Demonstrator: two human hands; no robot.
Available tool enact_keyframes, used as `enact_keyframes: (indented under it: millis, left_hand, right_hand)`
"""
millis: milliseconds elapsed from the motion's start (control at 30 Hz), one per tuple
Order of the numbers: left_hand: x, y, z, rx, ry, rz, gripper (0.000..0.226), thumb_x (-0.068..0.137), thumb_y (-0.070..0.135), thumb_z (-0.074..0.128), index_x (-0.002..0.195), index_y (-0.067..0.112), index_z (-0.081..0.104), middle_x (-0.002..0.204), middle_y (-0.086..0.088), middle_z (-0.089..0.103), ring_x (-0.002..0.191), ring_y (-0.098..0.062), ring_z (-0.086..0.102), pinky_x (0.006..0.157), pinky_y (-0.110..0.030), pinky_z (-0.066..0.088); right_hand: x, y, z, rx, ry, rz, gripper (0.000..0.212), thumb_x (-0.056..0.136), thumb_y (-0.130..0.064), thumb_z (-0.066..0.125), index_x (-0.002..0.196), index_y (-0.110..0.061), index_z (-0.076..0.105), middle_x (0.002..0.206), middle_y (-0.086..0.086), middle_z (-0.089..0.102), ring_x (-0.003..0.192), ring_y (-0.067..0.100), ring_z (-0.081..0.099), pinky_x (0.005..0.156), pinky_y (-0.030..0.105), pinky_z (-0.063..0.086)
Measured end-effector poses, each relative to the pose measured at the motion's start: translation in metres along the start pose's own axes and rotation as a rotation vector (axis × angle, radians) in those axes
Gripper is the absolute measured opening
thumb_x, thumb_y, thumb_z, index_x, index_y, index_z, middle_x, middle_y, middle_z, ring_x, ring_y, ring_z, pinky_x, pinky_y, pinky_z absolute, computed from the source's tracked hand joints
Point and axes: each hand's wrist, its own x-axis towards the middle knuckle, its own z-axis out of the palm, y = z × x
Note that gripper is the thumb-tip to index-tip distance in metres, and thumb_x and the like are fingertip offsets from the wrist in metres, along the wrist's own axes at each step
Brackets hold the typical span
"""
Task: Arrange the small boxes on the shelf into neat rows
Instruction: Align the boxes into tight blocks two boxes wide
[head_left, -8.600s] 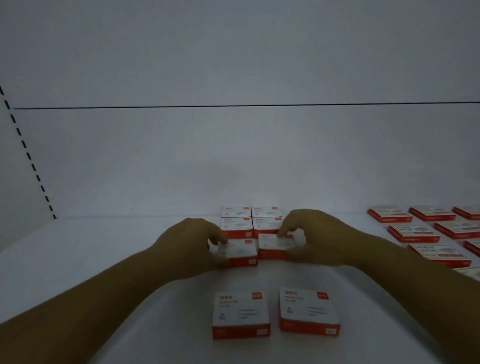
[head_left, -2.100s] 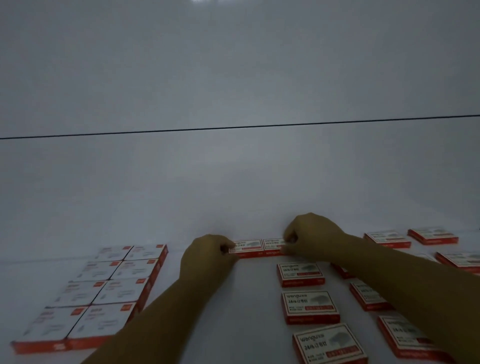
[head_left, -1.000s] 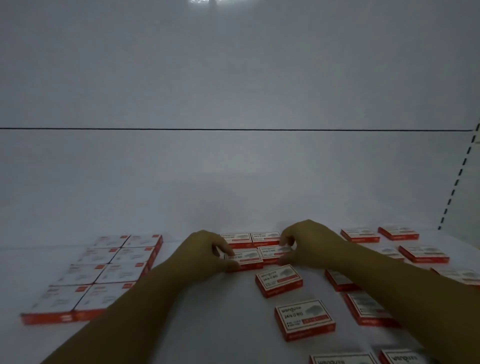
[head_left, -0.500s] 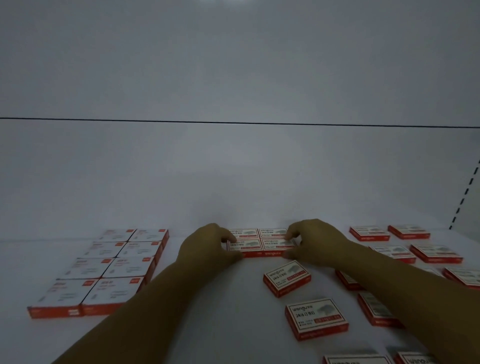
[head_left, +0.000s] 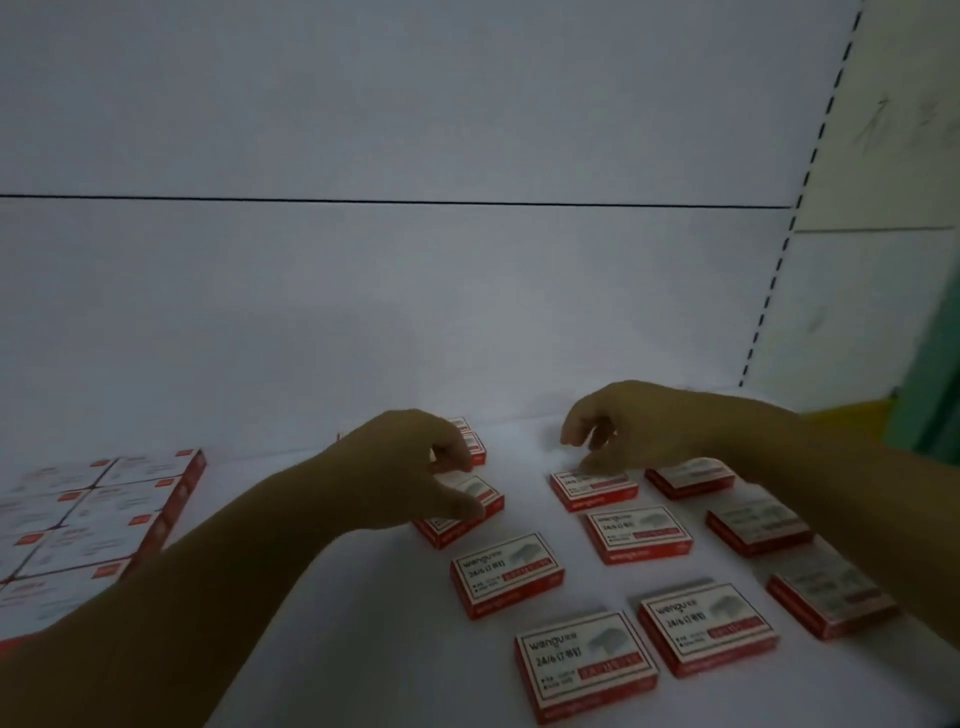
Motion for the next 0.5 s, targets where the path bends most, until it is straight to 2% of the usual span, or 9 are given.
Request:
enact_keyframes:
  millis: [100, 200, 300, 367, 500]
  left_hand:
    - [-0.004, -0.001, 0.012, 0.031, -0.023, 0.006, 0.039, 0.068, 0.053, 0.07, 0.101, 0.034, 0.06, 0.085, 0.023, 0.045, 0.079, 0.001, 0.046, 0.063, -0.012, 0.036]
    - [-0.01, -0.004, 0.017, 0.022, 0.041, 0.009, 0.038, 0.07, 0.05, 0.07, 0.101, 0.031, 0.063, 0.083, 0.023, 0.047, 0.078, 0.002, 0.046, 0.063, -0.011, 0.036]
    - [-0.022, -0.011, 0.016, 0.077, 0.105, -0.004, 0.029, 0.074, 0.047, 0.068, 0.096, 0.03, 0.066, 0.087, 0.018, 0.055, 0.078, 0.0, 0.05, 0.064, -0.008, 0.036]
    - [-0.032, -0.023, 0.012, 0.108, 0.135, -0.043, 0.026, 0.075, 0.045, 0.068, 0.095, 0.03, 0.067, 0.091, 0.015, 0.06, 0.079, 0.0, 0.051, 0.066, -0.008, 0.037]
    - [-0.047, -0.046, 0.011, 0.085, 0.221, -0.143, 0.028, 0.075, 0.04, 0.07, 0.099, 0.026, 0.069, 0.104, 0.009, 0.063, 0.091, -0.004, 0.053, 0.081, -0.017, 0.044]
  right_hand:
    - [-0.016, 0.011, 0.004, -0.067, -0.063, 0.009, 0.025, 0.077, -0.035, 0.071, 0.101, -0.031, 0.065, 0.098, -0.017, 0.064, 0.088, 0.0, 0.058, 0.079, 0.019, 0.047]
    - [-0.018, 0.007, 0.012, -0.08, 0.031, -0.014, 0.024, 0.078, -0.031, 0.071, 0.101, -0.03, 0.068, 0.099, -0.017, 0.064, 0.086, -0.002, 0.059, 0.076, 0.015, 0.046]
    - [-0.007, -0.01, 0.019, -0.115, 0.082, -0.067, 0.024, 0.081, -0.03, 0.068, 0.105, -0.029, 0.069, 0.107, -0.013, 0.065, 0.087, 0.0, 0.059, 0.079, 0.02, 0.047]
    - [0.003, -0.027, 0.025, -0.173, 0.103, -0.124, 0.026, 0.083, -0.032, 0.064, 0.109, -0.029, 0.068, 0.11, -0.011, 0.065, 0.087, 0.001, 0.055, 0.078, 0.019, 0.042]
    - [0.024, -0.057, 0.04, -0.216, 0.173, -0.249, 0.031, 0.084, -0.036, 0.062, 0.113, -0.028, 0.066, 0.112, -0.006, 0.065, 0.099, 0.011, 0.058, 0.086, 0.024, 0.043]
